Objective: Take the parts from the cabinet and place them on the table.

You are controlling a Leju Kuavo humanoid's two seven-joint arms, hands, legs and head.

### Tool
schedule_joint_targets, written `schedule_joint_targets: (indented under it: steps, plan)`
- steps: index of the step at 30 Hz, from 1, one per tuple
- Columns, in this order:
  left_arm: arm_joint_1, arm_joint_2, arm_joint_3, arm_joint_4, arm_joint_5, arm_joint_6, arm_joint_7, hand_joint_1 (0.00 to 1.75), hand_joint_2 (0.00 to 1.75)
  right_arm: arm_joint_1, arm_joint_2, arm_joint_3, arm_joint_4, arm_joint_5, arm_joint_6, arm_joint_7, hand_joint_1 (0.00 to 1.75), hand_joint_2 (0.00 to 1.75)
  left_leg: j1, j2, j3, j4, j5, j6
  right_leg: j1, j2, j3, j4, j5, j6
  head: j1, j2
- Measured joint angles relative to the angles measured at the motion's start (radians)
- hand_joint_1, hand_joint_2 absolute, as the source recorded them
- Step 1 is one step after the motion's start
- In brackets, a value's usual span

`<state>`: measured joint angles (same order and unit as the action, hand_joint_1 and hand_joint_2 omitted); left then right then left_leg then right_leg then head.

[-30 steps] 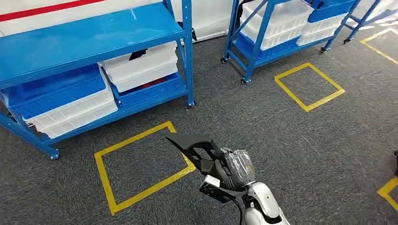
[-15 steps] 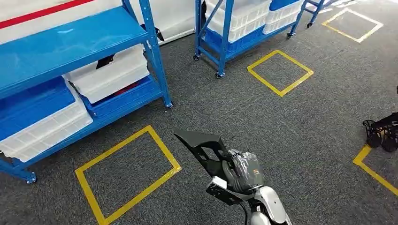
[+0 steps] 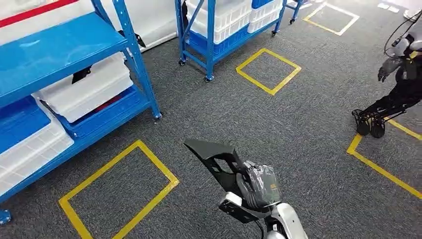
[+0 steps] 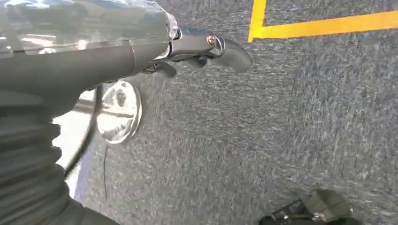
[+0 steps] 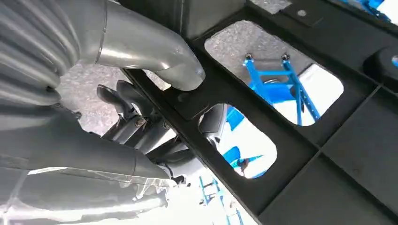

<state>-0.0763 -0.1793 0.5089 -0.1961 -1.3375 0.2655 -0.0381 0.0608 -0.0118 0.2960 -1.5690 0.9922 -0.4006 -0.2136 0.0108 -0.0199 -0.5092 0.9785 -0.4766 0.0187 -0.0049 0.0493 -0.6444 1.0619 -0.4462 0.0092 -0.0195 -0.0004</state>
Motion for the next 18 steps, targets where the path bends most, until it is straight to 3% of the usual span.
schedule_joint_targets:
  steps: [1, 3, 4, 5, 6, 7, 8, 9, 10, 13, 14, 15, 16, 18]
  plan:
    - [0.000, 0.000, -0.001, 0.000, -0.001, 0.001, 0.000, 0.00, 1.75, -0.002, 0.000, -0.001, -0.001, 0.002, 0.000, 0.000, 1.75, 1.75, -0.002, 0.011, -0.001, 0.000, 0.001, 0.007, -0.002, -0.021, -0.029, 0.060, -0.038, 0.003, 0.000, 0.000]
    - [0.003, 0.000, -0.001, 0.000, -0.005, 0.002, 0.000, 0.00, 1.75, -0.001, 0.000, -0.004, -0.002, 0.003, 0.000, 0.003, 1.75, 1.75, -0.005, 0.036, -0.003, 0.001, 0.000, 0.008, -0.006, -0.036, -0.103, 0.219, -0.107, 0.010, 0.000, 0.000]
    - [0.002, 0.000, -0.001, 0.000, -0.006, 0.002, 0.000, 0.00, 1.75, 0.000, 0.000, -0.005, -0.002, 0.004, 0.002, 0.003, 1.75, 1.75, -0.006, 0.048, -0.005, 0.001, 0.000, 0.008, -0.010, -0.038, -0.124, 0.263, -0.116, 0.014, 0.000, 0.000]
    - [0.001, 0.000, -0.001, 0.000, -0.006, 0.002, 0.000, 0.00, 1.75, 0.001, 0.000, -0.005, -0.002, 0.003, 0.005, 0.003, 1.75, 1.75, -0.007, 0.059, -0.005, 0.002, -0.001, 0.007, -0.013, -0.041, -0.120, 0.260, -0.103, 0.016, 0.000, 0.000]
    - [-0.001, 0.000, -0.001, 0.000, -0.006, -0.001, -0.001, 0.00, 1.75, 0.001, 0.000, -0.006, -0.002, 0.000, 0.011, -0.002, 1.75, 1.75, -0.006, 0.071, -0.004, 0.003, -0.002, 0.005, -0.016, -0.047, -0.086, 0.202, -0.067, 0.018, 0.000, 0.000]
    - [-0.003, 0.000, -0.001, 0.000, -0.006, -0.002, -0.002, 0.00, 1.75, 0.001, 0.000, -0.009, -0.002, -0.003, 0.015, -0.005, 1.75, 1.75, -0.006, 0.082, -0.004, 0.006, -0.005, 0.002, -0.017, -0.060, -0.033, 0.109, -0.025, 0.017, 0.000, 0.000]
    - [-0.004, 0.000, -0.002, 0.000, -0.007, -0.005, -0.003, 0.00, 1.75, -0.001, 0.000, -0.010, -0.002, -0.005, 0.015, -0.009, 1.75, 1.75, -0.006, 0.089, -0.002, 0.010, -0.009, -0.002, -0.016, -0.088, 0.018, 0.025, 0.005, 0.014, 0.000, 0.000]
    - [-0.004, 0.000, -0.002, 0.000, -0.007, -0.005, -0.003, 0.00, 1.75, -0.004, 0.000, -0.010, -0.002, -0.007, 0.015, -0.013, 1.75, 1.75, -0.011, 0.098, -0.001, 0.014, -0.014, -0.008, -0.011, -0.133, 0.046, -0.032, -0.009, 0.010, 0.000, 0.000]
    - [-0.004, 0.000, -0.002, 0.000, -0.007, -0.008, -0.003, 0.00, 1.75, -0.006, 0.000, -0.010, -0.002, -0.009, 0.015, -0.016, 1.75, 1.75, -0.016, 0.104, -0.002, 0.018, -0.019, -0.015, -0.004, -0.126, 0.045, -0.034, -0.003, 0.000, -0.001, 0.000]
    - [-0.008, 0.000, -0.002, 0.000, -0.006, -0.019, -0.002, 0.00, 1.75, -0.007, 0.000, -0.014, 0.003, -0.012, 0.015, -0.020, 1.75, 1.75, -0.015, 0.133, 0.002, 0.015, -0.021, -0.028, 0.002, -0.090, 0.036, -0.034, -0.002, -0.014, 0.000, 0.000]
    - [-0.011, 0.000, -0.002, 0.000, -0.006, -0.023, -0.001, 0.00, 1.75, -0.008, 0.000, -0.014, 0.003, -0.012, 0.015, -0.021, 1.75, 1.75, -0.012, 0.132, -0.001, 0.020, -0.030, -0.034, -0.009, -0.077, 0.040, -0.044, 0.005, -0.023, 0.000, 0.000]
    - [-0.012, 0.001, -0.002, 0.000, -0.006, -0.026, 0.000, 0.00, 1.75, -0.009, 0.000, -0.014, 0.003, -0.012, 0.015, -0.023, 1.75, 1.75, -0.007, 0.085, -0.007, 0.043, -0.050, -0.039, -0.008, -0.069, 0.041, -0.047, 0.007, -0.028, 0.000, 0.000]
    - [-0.012, 0.001, -0.002, 0.000, -0.006, -0.030, 0.000, 0.00, 1.75, -0.014, 0.000, -0.014, 0.005, -0.012, 0.015, -0.023, 1.75, 1.75, -0.005, 0.054, -0.033, 0.105, -0.091, -0.041, -0.009, -0.061, 0.040, -0.046, 0.009, -0.034, -0.001, 0.000]
    - [-0.014, 0.002, -0.001, 0.000, -0.003, -0.034, 0.000, 0.00, 1.75, -0.017, 0.002, -0.014, 0.007, -0.012, 0.015, -0.024, 1.75, 1.75, -0.005, 0.034, -0.107, 0.268, -0.164, -0.047, -0.007, -0.040, 0.038, -0.046, 0.009, -0.037, 0.000, 0.000]
